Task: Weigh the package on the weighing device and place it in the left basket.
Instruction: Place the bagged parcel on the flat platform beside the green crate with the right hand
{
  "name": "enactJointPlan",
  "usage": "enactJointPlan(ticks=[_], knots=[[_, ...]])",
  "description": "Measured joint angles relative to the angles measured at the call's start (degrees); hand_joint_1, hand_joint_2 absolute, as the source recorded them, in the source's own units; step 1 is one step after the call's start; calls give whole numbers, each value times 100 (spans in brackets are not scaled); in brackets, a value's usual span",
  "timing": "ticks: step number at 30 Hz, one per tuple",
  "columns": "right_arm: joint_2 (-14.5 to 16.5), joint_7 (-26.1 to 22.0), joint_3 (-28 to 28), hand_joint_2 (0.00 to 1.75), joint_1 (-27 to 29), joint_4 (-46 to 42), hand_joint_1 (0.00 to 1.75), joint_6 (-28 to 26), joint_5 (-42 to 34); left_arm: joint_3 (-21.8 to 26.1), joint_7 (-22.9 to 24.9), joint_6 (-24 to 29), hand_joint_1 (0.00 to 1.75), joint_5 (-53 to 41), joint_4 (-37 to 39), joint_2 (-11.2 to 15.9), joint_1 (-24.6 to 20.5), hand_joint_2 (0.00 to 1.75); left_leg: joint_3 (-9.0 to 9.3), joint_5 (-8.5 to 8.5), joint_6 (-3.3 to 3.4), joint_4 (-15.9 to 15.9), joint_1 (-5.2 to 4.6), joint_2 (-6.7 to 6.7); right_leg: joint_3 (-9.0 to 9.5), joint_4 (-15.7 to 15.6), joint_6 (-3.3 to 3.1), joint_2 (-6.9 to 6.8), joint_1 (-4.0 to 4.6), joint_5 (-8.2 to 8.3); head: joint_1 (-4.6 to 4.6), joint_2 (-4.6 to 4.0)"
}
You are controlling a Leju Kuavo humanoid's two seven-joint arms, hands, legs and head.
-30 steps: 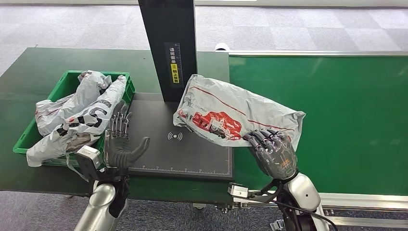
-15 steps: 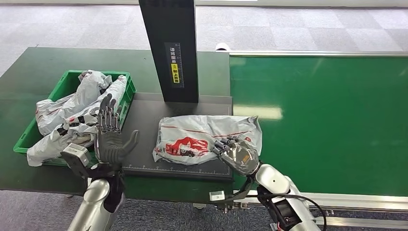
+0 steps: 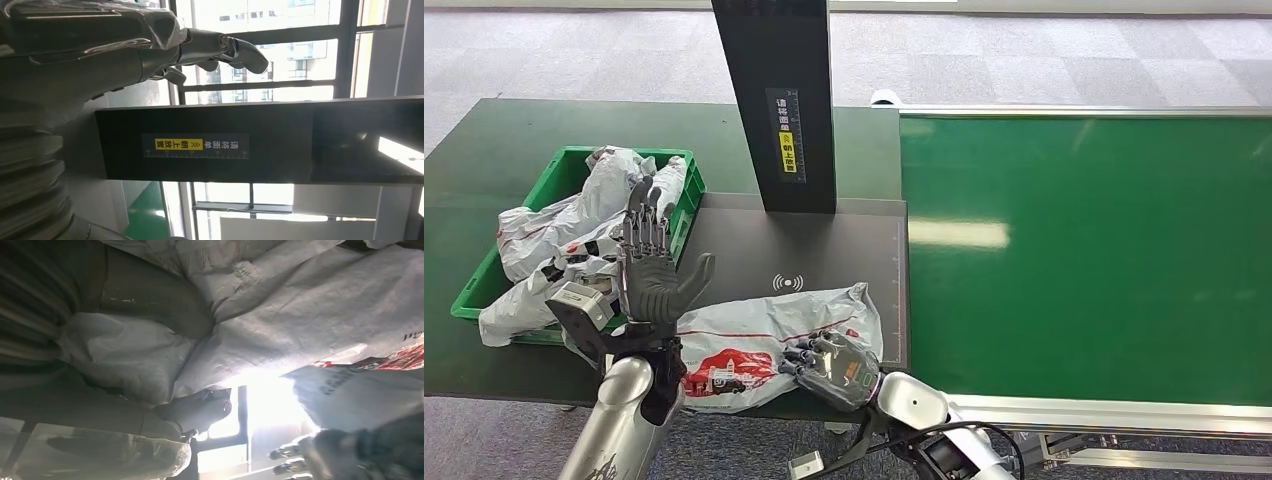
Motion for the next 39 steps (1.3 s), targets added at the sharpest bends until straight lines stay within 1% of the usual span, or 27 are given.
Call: enactJointPlan(ticks=[2,7,11,12,15,16,19,20,23,24,27,31,36,39], knots=[[66,-13,100,175,0,49,175,0,-75,-5,4,-1,0,2,14,-4,-1,175,0,0,0,0,0,1,0,0,0,0,0,0,0,0],[197,329,270,175,-29,184,175,0,-265,-22,76,-9,0,-12,35,-42,-2,175,-1,0,0,0,0,0,-1,0,0,0,0,0,1,0],[240,386,348,175,-77,279,175,0,-346,-22,113,-15,0,-32,34,-72,-2,175,0,0,0,0,0,1,0,0,0,0,0,0,1,0],[249,386,359,175,-80,295,164,0,-349,-22,114,-15,0,-32,34,-78,-2,175,0,0,0,0,0,0,0,0,0,0,0,0,0,0],[268,392,373,175,-89,337,33,0,-362,-22,116,-15,0,-37,34,-87,-2,175,0,0,0,0,0,1,0,0,0,0,0,0,-1,0],[271,410,377,175,-94,349,0,0,-380,-22,120,-15,0,-45,33,-89,-2,175,0,0,0,0,0,1,0,0,0,0,0,0,-1,0],[269,664,343,175,-110,357,0,-1,-527,-11,179,-15,0,-124,-7,-93,25,175,-1,0,0,0,0,0,0,0,0,0,0,0,-1,0],[260,815,284,175,-113,328,33,-2,-568,2,204,-15,0,-159,-41,-93,52,175,-1,0,0,0,0,0,0,0,0,0,0,0,0,0],[182,1240,-142,175,-94,92,164,-6,-525,71,253,-15,0,-230,-174,-91,197,175,0,0,0,0,-1,1,0,0,0,0,-1,0,0,0],[141,1329,-362,175,-70,-19,175,-7,-462,96,261,-17,0,-241,-214,-86,255,175,-1,0,0,1,-1,0,0,0,0,0,-1,0,0,0],[5,1448,-1135,175,51,-351,175,-7,-237,152,267,-49,0,-256,-297,-66,390,175,-1,0,0,1,-2,-2,0,-1,0,-2,-2,0,1,0],[-122,1614,-2023,175,229,-717,175,-7,69,164,285,-92,0,-280,-312,-51,422,175,-1,0,0,2,-3,-2,0,-1,0,-1,-3,0,1,0],[-200,1725,-3002,175,454,-1182,175,-7,335,166,353,-103,0,-302,-362,-49,433,175,-1,0,0,1,-2,-3,-1,-1,0,-1,-2,0,-1,1],[-230,1709,-3446,175,569,-1365,175,-7,317,166,370,-103,0,-306,-392,-49,470,175,-1,0,0,1,-2,-1,-1,-1,0,0,-2,0,-1,0]])
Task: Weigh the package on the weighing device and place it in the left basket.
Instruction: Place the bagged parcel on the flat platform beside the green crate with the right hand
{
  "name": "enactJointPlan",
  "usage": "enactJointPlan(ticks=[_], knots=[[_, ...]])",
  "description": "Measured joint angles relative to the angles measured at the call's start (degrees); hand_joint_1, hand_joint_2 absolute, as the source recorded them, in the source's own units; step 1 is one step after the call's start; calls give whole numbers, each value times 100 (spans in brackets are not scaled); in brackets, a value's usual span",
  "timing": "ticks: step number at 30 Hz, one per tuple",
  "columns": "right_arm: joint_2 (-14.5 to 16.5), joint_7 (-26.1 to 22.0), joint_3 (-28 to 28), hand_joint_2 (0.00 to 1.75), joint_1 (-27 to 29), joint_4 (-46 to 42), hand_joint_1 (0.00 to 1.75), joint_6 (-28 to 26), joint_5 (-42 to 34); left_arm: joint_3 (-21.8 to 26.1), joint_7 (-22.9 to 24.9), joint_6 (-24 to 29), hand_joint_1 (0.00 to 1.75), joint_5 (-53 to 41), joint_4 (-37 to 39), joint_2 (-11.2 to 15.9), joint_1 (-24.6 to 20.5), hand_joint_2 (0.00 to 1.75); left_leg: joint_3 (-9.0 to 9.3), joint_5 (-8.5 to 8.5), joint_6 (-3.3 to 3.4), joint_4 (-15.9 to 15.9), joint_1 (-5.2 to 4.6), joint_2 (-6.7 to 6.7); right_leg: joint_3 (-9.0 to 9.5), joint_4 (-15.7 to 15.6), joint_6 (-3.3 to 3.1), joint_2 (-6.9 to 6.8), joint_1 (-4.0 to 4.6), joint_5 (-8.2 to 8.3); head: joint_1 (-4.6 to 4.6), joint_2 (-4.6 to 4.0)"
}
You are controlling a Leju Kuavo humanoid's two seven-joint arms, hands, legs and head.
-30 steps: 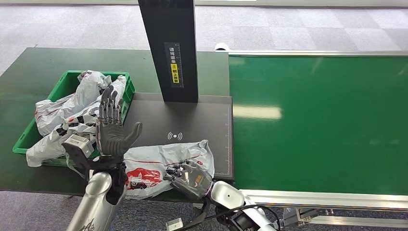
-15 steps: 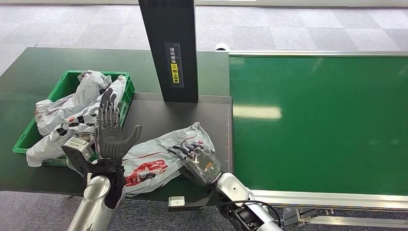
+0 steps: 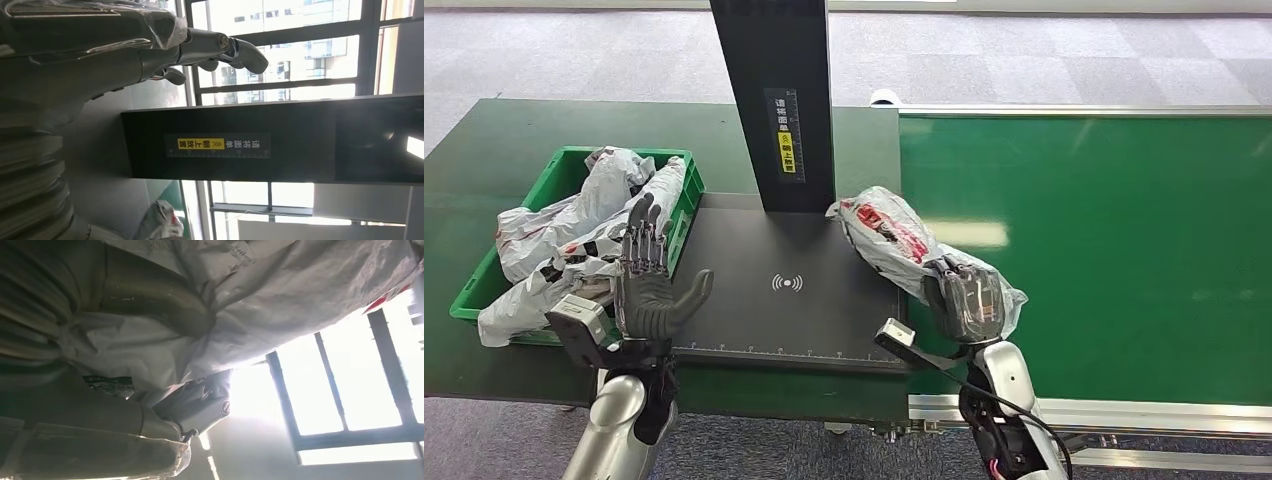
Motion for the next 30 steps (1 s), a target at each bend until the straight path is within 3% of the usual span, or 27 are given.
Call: enactJointPlan(ticks=[7,10,11,14,15,17,19,30], knots=[[-17,-91,-431,175,100,-46,171,0,-182,0,5,-8,0,-8,-15,1,36,175,0,0,0,0,0,0,0,0,0,0,0,0,0,0],[-17,-125,-498,175,107,-44,45,9,-272,0,7,-12,0,-14,-19,1,38,175,0,0,0,0,0,0,0,0,0,0,0,0,0,0],[-17,-188,-510,175,105,-31,27,62,-475,-1,8,-21,0,-28,-21,2,38,175,0,0,0,0,0,0,0,0,0,0,0,0,0,0],[-19,-494,-515,175,98,37,153,762,-1795,-7,16,-72,0,-103,-28,7,38,175,-1,0,0,0,0,-1,1,0,0,0,0,0,1,0],[-25,-575,-503,175,102,60,175,1107,-2221,-10,22,-87,0,-123,-29,10,37,175,-1,0,0,0,0,0,0,0,0,0,0,0,1,0],[-45,-695,-450,175,113,115,175,1613,-2746,-13,28,-103,0,-148,-29,15,37,175,-2,0,0,0,0,1,-1,0,0,1,0,0,0,0],[-68,-796,-378,175,117,182,175,1776,-2961,-13,29,-104,0,-162,-29,18,38,175,-2,0,0,0,0,1,-1,0,0,0,0,0,-1,0],[-142,-922,-179,175,104,357,175,1771,-3075,-13,32,-104,0,-166,-31,21,42,175,-2,0,0,0,0,0,0,0,0,0,0,0,-1,0]])
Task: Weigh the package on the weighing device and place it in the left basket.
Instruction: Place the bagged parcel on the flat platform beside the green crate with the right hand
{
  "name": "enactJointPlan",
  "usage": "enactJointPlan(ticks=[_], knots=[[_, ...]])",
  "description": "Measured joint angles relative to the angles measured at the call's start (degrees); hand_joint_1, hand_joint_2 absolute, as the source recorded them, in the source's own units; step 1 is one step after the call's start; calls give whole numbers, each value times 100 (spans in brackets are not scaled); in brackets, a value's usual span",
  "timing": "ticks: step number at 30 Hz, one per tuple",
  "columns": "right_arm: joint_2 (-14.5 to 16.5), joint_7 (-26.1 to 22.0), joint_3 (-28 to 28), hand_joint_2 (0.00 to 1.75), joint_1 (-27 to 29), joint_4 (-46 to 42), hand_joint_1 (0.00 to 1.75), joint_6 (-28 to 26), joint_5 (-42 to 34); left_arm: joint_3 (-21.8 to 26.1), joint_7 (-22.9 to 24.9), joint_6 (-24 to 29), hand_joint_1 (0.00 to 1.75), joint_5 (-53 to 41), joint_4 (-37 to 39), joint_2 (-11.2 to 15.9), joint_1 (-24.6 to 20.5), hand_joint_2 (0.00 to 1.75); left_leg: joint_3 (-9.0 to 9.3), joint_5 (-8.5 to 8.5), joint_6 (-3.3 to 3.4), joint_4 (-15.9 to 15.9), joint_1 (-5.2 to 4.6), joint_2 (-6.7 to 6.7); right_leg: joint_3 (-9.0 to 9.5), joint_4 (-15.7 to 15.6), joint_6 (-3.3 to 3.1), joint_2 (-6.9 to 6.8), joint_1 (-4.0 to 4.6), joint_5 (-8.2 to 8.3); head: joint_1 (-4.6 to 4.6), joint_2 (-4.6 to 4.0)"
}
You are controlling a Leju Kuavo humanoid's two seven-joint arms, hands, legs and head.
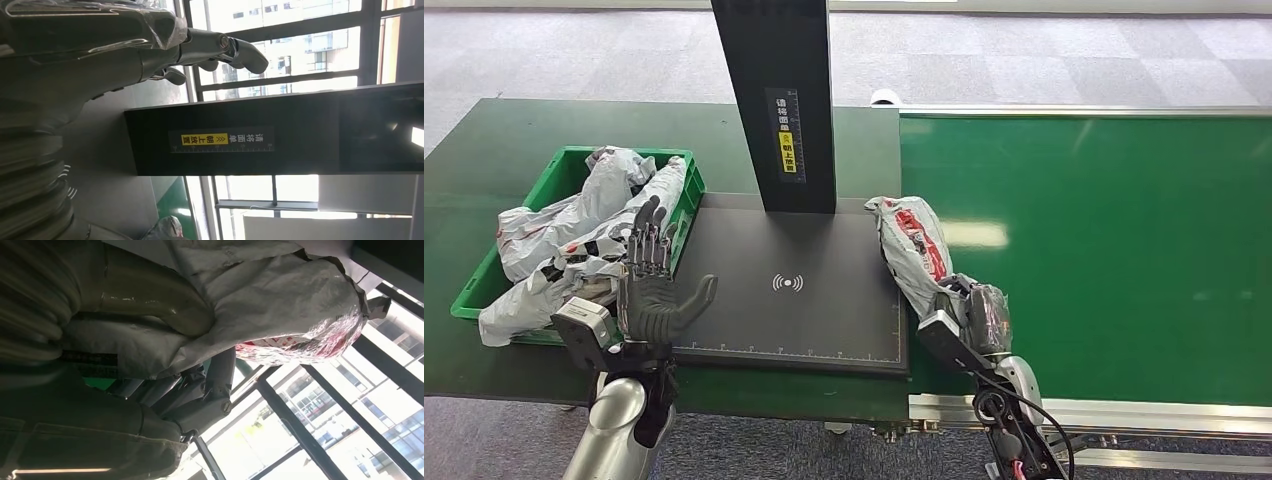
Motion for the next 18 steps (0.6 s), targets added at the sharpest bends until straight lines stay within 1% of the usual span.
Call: enactJointPlan(ticks=[3,7,11,14,16,18], knots=[[-13,-34,36,175,0,9,175,-105,54,0,-1,0,0,1,0,0,0,175,0,0,0,0,0,0,0,0,0,0,0,0,0,0],[-39,-104,236,175,13,-72,175,-752,529,0,-2,0,0,4,0,0,-4,175,0,0,0,0,0,1,-1,0,0,0,0,0,0,0],[-64,30,668,175,28,-315,175,-1266,1424,0,-5,0,0,26,2,-3,-33,175,1,0,0,0,1,2,-2,0,0,1,1,0,1,0],[-63,306,1047,175,26,-446,175,-1594,2141,0,-25,5,0,60,2,-4,-45,175,1,0,0,0,1,2,-2,0,0,1,1,0,1,0],[-47,477,1206,175,86,-689,175,-1740,2750,0,-34,21,0,79,2,-8,-45,175,0,0,0,0,1,1,-2,0,0,0,1,0,1,0],[0,445,1220,175,172,-1071,175,-1767,3235,1,-34,49,0,102,1,-13,-48,175,-1,0,0,0,1,1,-2,0,0,0,1,0,0,0]])
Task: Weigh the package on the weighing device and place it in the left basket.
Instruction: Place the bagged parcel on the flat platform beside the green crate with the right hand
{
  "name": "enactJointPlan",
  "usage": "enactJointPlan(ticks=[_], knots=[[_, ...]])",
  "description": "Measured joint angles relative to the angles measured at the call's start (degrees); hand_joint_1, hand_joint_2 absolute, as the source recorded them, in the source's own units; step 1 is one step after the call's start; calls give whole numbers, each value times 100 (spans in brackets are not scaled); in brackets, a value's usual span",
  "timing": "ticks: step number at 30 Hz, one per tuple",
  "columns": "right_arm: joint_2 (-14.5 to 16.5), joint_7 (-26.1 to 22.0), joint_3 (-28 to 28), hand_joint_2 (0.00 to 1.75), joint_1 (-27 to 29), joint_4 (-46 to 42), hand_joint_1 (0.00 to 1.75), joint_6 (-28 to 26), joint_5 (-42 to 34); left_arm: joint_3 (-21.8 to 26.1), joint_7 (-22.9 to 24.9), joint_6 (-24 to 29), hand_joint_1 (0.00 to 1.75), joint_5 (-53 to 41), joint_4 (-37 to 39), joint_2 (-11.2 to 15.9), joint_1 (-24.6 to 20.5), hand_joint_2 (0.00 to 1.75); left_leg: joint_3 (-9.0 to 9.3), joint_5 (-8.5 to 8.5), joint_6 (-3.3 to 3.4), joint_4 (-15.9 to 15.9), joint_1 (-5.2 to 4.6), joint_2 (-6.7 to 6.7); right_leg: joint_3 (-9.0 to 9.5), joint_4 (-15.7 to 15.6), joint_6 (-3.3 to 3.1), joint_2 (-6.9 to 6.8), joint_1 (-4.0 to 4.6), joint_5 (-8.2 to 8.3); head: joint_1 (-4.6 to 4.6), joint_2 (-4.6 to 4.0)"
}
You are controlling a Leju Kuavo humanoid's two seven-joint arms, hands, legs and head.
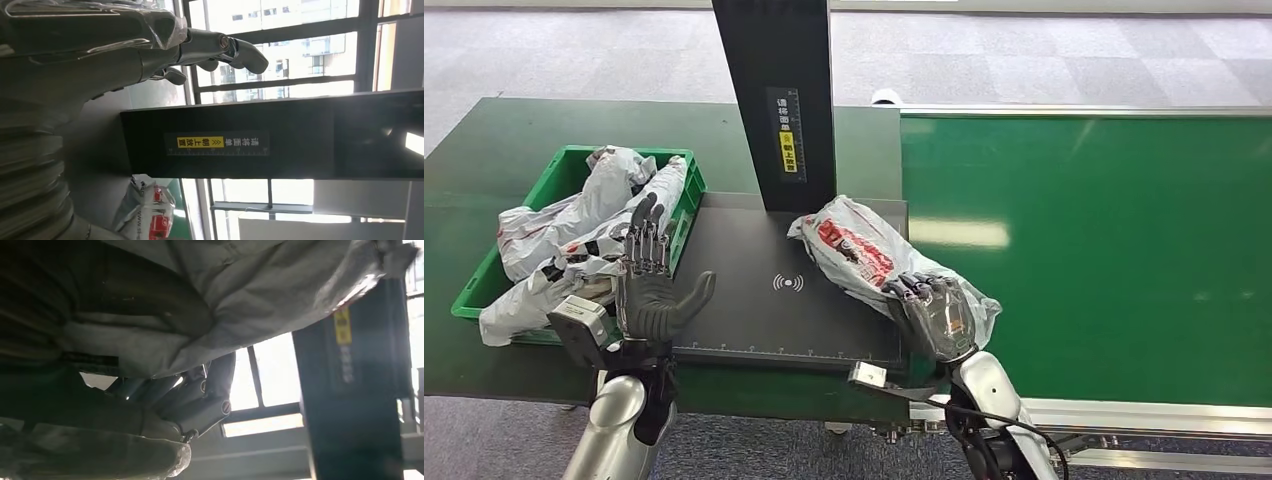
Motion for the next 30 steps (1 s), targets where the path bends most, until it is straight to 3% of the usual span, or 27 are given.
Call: enactJointPlan(ticks=[8,17,18,21,22,30], knots=[[34,-62,537,175,-282,-64,175,4,1010,-30,-1,19,0,53,57,-48,-177,175,2,0,0,0,-1,3,1,0,0,2,0,1,1,0],[76,-323,2010,175,-987,1152,175,592,489,-93,-20,45,0,111,117,-96,-253,175,1,0,0,0,1,1,1,1,-1,2,1,1,1,0],[80,-251,2136,175,-1042,1279,162,621,421,-92,-24,58,0,121,117,-97,-252,175,0,0,0,0,1,1,1,1,-1,2,1,1,2,0],[88,37,2391,175,-1224,1658,35,642,155,-90,-31,91,0,135,116,-91,-234,175,0,0,0,0,0,1,2,1,-1,2,0,1,2,0],[87,85,2429,175,-1273,1764,4,650,35,-89,-32,96,0,137,116,-88,-220,175,0,0,0,0,0,1,2,0,-1,1,0,1,2,0],[22,-114,2278,175,-1278,2200,0,680,-1303,-82,-36,121,0,140,109,-66,-115,175,1,0,0,1,0,0,1,0,-1,1,0,1,1,0]])
